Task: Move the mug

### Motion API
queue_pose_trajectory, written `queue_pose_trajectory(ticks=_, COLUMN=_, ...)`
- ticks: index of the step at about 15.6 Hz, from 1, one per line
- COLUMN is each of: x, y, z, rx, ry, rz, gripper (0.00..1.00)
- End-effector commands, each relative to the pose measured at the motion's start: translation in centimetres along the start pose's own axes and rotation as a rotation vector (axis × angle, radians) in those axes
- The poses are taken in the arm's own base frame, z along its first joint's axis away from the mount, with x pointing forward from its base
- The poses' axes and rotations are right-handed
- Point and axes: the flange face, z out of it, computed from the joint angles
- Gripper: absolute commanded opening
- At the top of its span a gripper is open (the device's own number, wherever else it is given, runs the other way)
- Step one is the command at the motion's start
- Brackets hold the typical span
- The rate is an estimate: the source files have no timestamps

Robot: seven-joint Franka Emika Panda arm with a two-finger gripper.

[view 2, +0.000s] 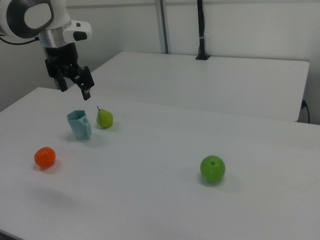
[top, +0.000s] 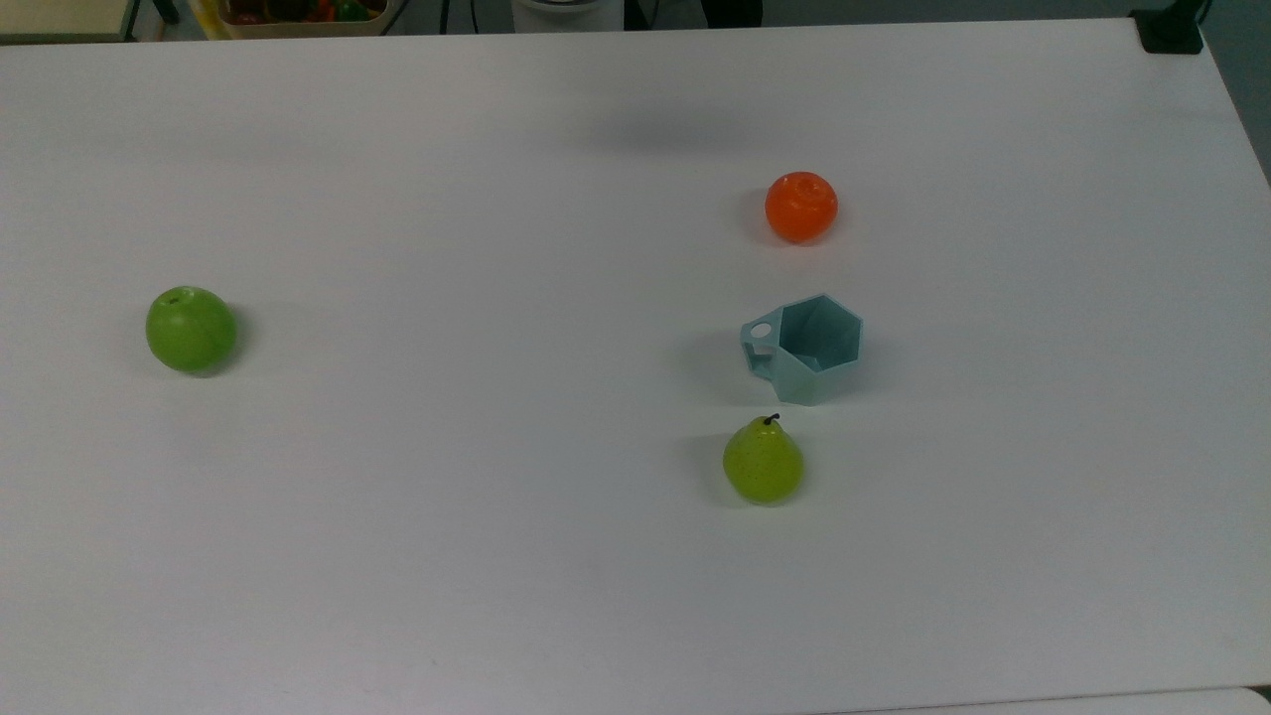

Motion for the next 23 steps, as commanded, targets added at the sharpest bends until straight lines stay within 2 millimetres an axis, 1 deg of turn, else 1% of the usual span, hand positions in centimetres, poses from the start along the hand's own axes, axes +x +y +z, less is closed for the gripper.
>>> queue_pose_trajectory(ticks=1, x=0.5, y=-0.2, z=0.3, rx=0.020, ry=0.006, rz=-0.025, gripper=1.00)
queue_pose_trajectory(ticks=12, x=0.5, y=-0.5, z=0.7, rx=0.021, ry=0.000, rz=-0.033, gripper=1.00)
queue_pose_trajectory(ticks=14, x=0.8, y=-1.2, z=1.7, rx=0.013, ry=-0.018, rz=-0.062, gripper=1.00)
queue_pose_trajectory(ticks=17, x=1.6, y=-1.2, z=3.6, rx=0.016, ry=-0.050, rz=-0.194, gripper=1.00)
queue_pose_trajectory(ticks=19, x=2.0, y=-2.0, z=4.9, rx=0.016, ry=-0.070, rz=-0.249, gripper=1.00)
queue_pose_trajectory(ticks=21, x=2.7, y=-2.4, z=6.1, rx=0.018, ry=-0.072, rz=-0.278, gripper=1.00)
queue_pose_trajectory(ticks=22, x=3.2, y=-2.8, z=6.7, rx=0.017, ry=-0.052, rz=-0.284, gripper=0.99)
queue_pose_trajectory(ticks=23, x=3.8, y=-3.3, z=7.5, rx=0.016, ry=-0.034, rz=-0.291, gripper=0.95)
